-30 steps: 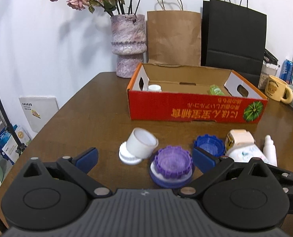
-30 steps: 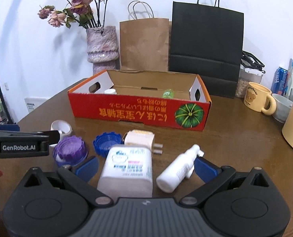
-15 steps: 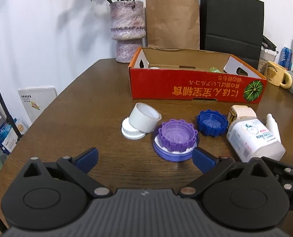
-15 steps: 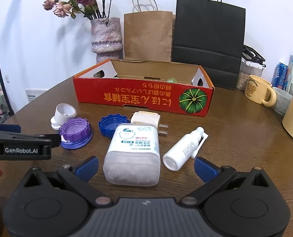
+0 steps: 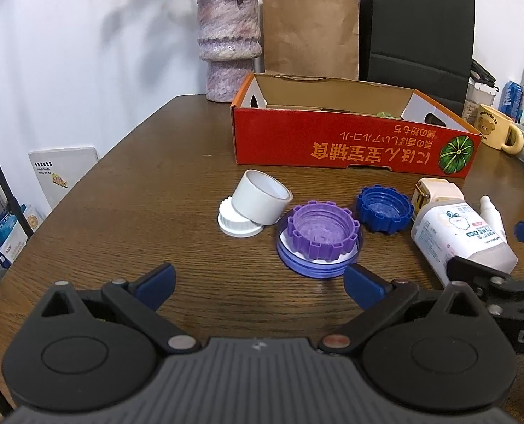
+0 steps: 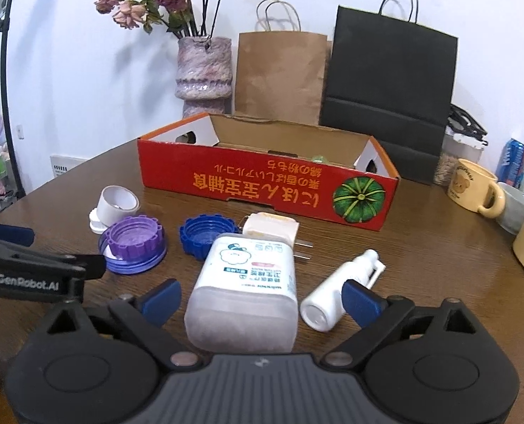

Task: Organize rigid objects
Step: 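Grasp the white rectangular container with the right gripper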

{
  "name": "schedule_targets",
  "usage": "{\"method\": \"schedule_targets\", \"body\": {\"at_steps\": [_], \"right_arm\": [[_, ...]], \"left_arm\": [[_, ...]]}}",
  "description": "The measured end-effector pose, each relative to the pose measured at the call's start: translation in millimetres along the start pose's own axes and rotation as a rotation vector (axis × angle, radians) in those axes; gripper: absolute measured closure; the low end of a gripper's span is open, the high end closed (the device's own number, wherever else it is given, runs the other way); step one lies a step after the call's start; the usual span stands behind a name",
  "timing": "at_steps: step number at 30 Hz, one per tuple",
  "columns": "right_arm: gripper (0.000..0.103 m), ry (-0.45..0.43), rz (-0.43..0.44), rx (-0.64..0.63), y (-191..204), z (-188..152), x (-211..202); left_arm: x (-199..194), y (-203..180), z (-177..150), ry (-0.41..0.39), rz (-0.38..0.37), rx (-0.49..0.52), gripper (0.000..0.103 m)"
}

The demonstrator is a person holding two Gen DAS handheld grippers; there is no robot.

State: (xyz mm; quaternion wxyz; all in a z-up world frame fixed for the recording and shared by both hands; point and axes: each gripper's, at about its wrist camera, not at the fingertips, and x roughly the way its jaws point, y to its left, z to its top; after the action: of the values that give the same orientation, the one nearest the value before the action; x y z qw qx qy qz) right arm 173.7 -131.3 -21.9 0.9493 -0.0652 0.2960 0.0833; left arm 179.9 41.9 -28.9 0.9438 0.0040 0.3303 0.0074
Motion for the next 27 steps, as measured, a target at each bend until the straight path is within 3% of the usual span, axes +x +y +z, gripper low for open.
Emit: {"method": "schedule_targets", "body": {"at_steps": [8,14,27], "right_arm": [[0.016,0.003,0.018,-0.012,4.4,5.2,16.3],[0.037,0.03,0.037,-0.034,8.2,8.2,25.4],[0.038,0.015,0.066,-0.007,2.5,5.5,26.3]], "left_arm": [[2.3,0.6,0.2,0.004,0.005,-0.003,0.0],[4.3,1.0,1.7,0.007,0.012,-0.009,0.0],[7.3,-2.2,4.1,0.008,0.028,-0.008,0.0]]}}
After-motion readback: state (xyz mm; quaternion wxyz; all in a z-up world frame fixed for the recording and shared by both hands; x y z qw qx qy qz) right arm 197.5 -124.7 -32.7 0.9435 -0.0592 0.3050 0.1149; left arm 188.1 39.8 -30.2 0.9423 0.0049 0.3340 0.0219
